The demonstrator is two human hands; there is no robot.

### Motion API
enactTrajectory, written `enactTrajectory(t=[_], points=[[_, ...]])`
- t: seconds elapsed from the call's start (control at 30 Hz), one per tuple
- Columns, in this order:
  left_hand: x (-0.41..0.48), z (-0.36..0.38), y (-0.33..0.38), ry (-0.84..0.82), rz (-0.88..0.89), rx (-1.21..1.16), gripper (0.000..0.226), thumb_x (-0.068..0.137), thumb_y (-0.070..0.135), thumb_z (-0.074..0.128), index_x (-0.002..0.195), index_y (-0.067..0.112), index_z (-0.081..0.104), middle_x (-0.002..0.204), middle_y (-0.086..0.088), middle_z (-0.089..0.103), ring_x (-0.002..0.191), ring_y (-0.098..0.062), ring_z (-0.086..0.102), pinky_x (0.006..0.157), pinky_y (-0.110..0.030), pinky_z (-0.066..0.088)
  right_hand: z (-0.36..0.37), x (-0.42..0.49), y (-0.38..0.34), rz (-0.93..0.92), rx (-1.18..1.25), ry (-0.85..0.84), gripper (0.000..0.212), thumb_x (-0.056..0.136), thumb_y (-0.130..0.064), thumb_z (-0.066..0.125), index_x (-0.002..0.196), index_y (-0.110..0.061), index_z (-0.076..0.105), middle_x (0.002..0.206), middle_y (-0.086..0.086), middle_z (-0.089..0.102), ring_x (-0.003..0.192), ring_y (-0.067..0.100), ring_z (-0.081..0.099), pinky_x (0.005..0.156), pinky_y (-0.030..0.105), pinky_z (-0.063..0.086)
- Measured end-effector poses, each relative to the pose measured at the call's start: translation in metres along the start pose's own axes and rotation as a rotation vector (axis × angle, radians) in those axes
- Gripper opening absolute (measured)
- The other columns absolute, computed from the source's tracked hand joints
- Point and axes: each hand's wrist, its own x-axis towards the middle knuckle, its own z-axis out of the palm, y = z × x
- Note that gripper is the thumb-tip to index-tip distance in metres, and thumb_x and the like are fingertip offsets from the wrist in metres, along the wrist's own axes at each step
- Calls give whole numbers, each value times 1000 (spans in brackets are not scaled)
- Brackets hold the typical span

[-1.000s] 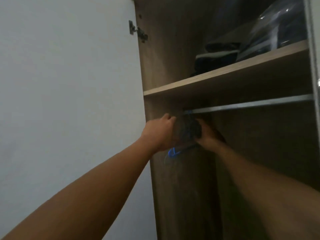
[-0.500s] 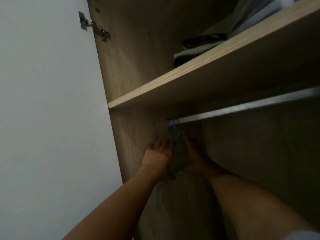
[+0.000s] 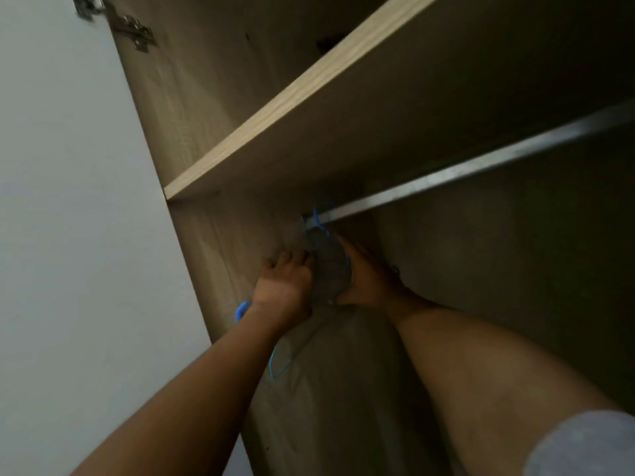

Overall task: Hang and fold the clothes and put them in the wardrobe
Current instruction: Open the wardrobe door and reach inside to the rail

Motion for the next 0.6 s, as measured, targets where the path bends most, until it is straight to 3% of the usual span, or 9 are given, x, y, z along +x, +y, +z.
enactTrajectory(t=[0.13,0.23,0.37,0.5,0.6], points=[[-5,-17,-3,-21,-4,-109,100,71,28,81,153,17,26,148,-5,35,127,-29,45,93,-42,51,-3,-3,-12,-25,7,69,130,54,-33,95,157,-21,17,158,9,30,145,28,30,119,39,27],[-16,-35,-6,-36,0,-92,102,69,30,84,153,17,27,147,-4,35,126,-29,49,85,-45,55,-9,-9,-26,-15,2,66,132,54,-35,93,158,-25,13,160,7,27,146,29,29,116,47,34],[-40,-58,-8,-48,20,-33,102,66,36,86,151,17,31,140,-6,43,112,-31,58,78,-45,58,-13,-21,-43,-13,20,42,137,46,-55,83,157,-34,6,162,0,22,148,24,26,113,50,37],[-74,-84,-12,-53,27,-7,95,64,40,87,145,17,41,134,-4,46,107,-27,58,76,-42,59,-13,-40,-74,33,55,14,139,41,-58,86,155,-41,9,157,-6,31,144,17,34,114,43,38],[-112,-105,-16,-93,-17,10,101,65,38,87,149,16,35,133,-2,45,106,-26,58,75,-42,59,-14,-66,-106,-9,78,-24,138,46,-56,88,156,-39,7,159,-8,26,145,15,31,114,40,38]])
